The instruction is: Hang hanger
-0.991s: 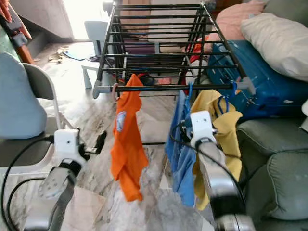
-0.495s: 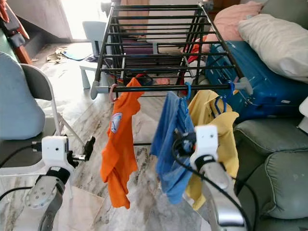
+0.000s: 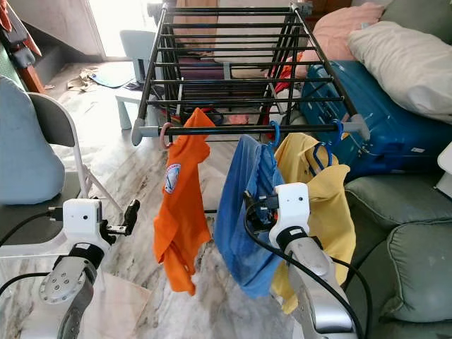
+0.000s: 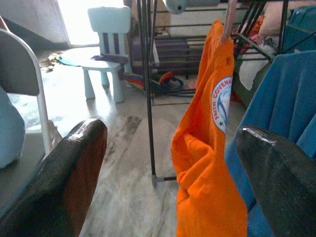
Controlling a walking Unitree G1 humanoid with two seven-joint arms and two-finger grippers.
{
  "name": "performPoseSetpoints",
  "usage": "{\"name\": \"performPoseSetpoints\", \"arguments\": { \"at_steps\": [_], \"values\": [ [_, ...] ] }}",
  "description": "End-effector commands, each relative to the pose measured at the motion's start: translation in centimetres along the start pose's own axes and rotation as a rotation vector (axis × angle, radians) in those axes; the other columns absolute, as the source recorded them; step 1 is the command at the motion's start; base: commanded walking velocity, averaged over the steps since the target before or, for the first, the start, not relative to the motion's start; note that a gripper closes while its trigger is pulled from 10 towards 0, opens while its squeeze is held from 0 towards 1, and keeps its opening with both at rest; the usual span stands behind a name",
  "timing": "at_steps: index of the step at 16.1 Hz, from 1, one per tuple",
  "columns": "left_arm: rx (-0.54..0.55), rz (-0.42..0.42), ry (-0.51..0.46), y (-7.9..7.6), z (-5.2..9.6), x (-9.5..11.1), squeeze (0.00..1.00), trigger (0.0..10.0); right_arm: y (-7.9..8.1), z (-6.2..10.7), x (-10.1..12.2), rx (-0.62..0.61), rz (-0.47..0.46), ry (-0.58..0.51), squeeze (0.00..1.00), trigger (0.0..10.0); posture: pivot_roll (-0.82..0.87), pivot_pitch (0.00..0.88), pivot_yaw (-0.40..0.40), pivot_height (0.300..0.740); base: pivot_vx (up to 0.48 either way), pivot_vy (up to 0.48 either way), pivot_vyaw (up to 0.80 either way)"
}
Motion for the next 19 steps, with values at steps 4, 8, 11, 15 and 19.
{"name": "performPoseSetpoints", "arguments": {
  "at_steps": [4, 8, 11, 15, 19],
  "values": [
    [-0.006, -0.001, -0.013, -0.3, -0.1, 0.6, 0.0, 10.0, 0.0, 0.1, 0.5, 0.0, -0.008, -0.011, 1.0, 10.0, -0.12, 0.016, -0.012, 0.74, -0.275, 0.0, 0.0],
    [-0.008, -0.002, -0.012, -0.3, -0.3, 0.6, 0.0, 10.0, 0.0, 0.1, 0.5, -0.005, -0.014, -0.006, 1.0, 10.0, -0.12, 0.016, -0.012, 0.74, -0.287, 0.0, 0.0],
    [-0.009, -0.001, -0.007, -0.3, -0.4, 0.5, 0.0, 10.0, 0.2, -0.1, 0.6, 0.002, -0.023, -0.008, 0.88, 10.0, -0.12, 0.02, -0.012, 0.74, -0.286, 0.0, 0.0],
    [-0.009, 0.001, -0.01, -0.3, -0.6, 0.6, 0.0, 10.0, 0.6, -0.2, 1.0, 0.034, -0.048, -0.029, 0.0, 10.0, -0.12, 0.019, -0.009, 0.74, -0.216, 0.0, 0.0],
    [0.034, -0.029, -0.013, 0.6, -0.9, 0.4, 0.0, 10.0, 1.2, 0.0, 1.3, 0.079, -0.042, -0.05, 0.0, 10.0, -0.12, 0.012, -0.006, 0.74, 0.0, 0.0, 0.4]
  ]
}}
Point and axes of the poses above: a point about 5 cm out from each wrist's last joint towards the gripper, its own z axis pointing back from the gripper into the wrist, its own x axis along the axis of the wrist's last joint, y = z × x, the point moved 3 cm from there along -z, pointing out of the wrist towards the gripper, and after that the axes turned 8 degrees about z, right-handed, at the moved point
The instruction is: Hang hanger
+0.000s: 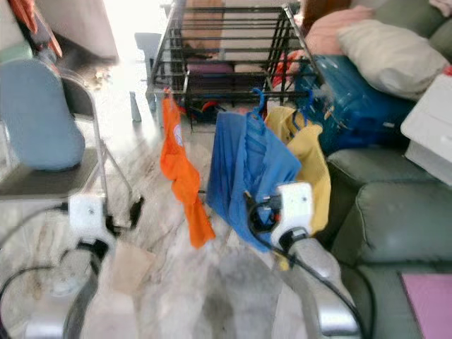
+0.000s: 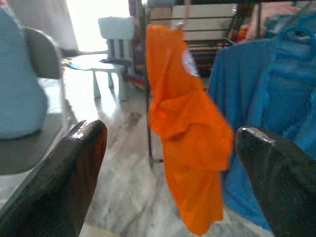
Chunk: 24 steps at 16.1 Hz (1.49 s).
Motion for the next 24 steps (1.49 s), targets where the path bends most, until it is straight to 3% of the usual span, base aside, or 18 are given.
{"name": "performPoseSetpoints", "arguments": {
  "at_steps": [1, 8, 12, 15, 20, 24],
  "values": [
    [0.043, -0.038, -0.001, 1.3, 0.0, -0.1, 0.0, 10.0, 0.6, -0.3, 1.3, 0.025, -0.002, -0.048, 0.0, 10.0, -0.12, 0.011, -0.006, 0.74, 0.0, 0.0, 0.79],
    [0.064, -0.018, 0.0, 2.0, -0.3, -0.3, 0.0, 10.0, 0.9, -0.5, 1.3, 0.037, -0.016, -0.054, 0.0, 10.0, -0.12, 0.009, -0.007, 0.74, 0.0, 0.0, 0.79],
    [0.035, 0.03, 0.043, 1.8, -0.1, -1.0, 0.0, 10.0, -0.5, -0.7, 0.7, -0.071, -0.078, -0.037, 0.0, 10.0, -0.11, 0.0, -0.007, 0.74, 0.0, 0.0, 0.0],
    [0.044, 0.001, 0.018, 2.1, 0.0, -0.5, 0.0, 10.0, -1.2, -0.8, -0.4, -0.127, -0.119, -0.012, 0.0, 10.0, -0.07, 0.0, 0.017, 0.74, 0.0, 0.0, 0.0],
    [0.041, -0.038, 0.023, 2.9, 0.1, 0.2, 0.0, 10.0, -0.5, -1.9, -1.1, -0.152, -0.176, -0.022, 0.0, 10.0, -0.01, 0.0, 0.054, 0.74, 0.0, 0.0, 0.0],
    [0.054, -0.019, 0.021, 2.9, -0.1, 0.1, 0.0, 10.0, -0.2, -2.2, -1.2, -0.129, -0.16, -0.031, 0.0, 10.0, -0.02, 0.0, 0.051, 0.74, 0.0, 0.0, 0.0]
  ]
}}
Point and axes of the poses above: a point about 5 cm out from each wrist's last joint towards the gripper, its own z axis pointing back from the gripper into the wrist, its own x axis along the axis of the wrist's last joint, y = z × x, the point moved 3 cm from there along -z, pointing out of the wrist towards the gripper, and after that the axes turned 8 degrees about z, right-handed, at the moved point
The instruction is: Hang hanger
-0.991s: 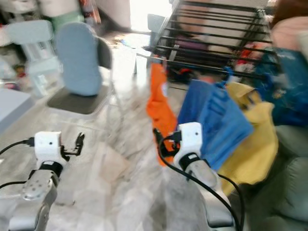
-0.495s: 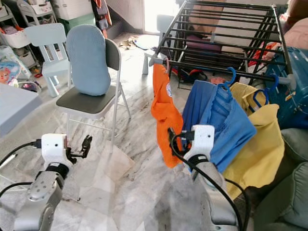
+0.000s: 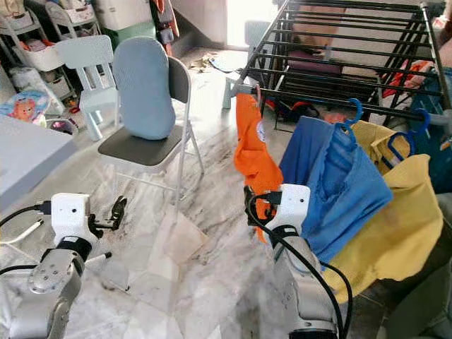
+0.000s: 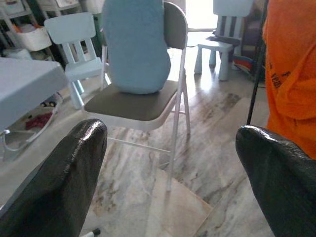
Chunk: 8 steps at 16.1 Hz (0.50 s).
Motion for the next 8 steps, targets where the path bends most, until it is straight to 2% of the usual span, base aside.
{"name": "performPoseSetpoints", "arguments": {
  "at_steps": [1, 3, 5, 8],
  "values": [
    [0.003, 0.014, 0.001, -0.1, -0.1, -0.1, 0.0, 10.0, 0.1, -0.2, 0.4, 0.018, 0.026, -0.018, 0.0, 10.0, -0.03, 0.0, 0.043, 0.74, 0.0, 0.0, 0.0],
    [0.01, 0.072, 0.01, -0.6, 0.2, -0.8, 0.0, 10.0, 0.1, 0.0, 0.8, 0.067, 0.105, -0.035, 0.0, 10.0, -0.04, 0.0, 0.029, 0.74, 0.0, 0.0, 0.0],
    [0.009, 0.105, 0.017, -0.8, 0.6, -1.2, 0.0, 10.0, -0.1, 0.2, 0.6, 0.076, 0.122, -0.03, 0.0, 10.0, -0.04, 0.0, 0.016, 0.74, 0.0, 0.0, 0.0],
    [0.009, 0.082, 0.014, -1.1, 0.8, -1.3, 0.0, 10.0, 0.0, 0.2, 0.5, 0.086, 0.123, -0.028, 0.0, 10.0, -0.05, 0.0, 0.013, 0.74, 0.0, 0.0, 0.0]
  ]
}}
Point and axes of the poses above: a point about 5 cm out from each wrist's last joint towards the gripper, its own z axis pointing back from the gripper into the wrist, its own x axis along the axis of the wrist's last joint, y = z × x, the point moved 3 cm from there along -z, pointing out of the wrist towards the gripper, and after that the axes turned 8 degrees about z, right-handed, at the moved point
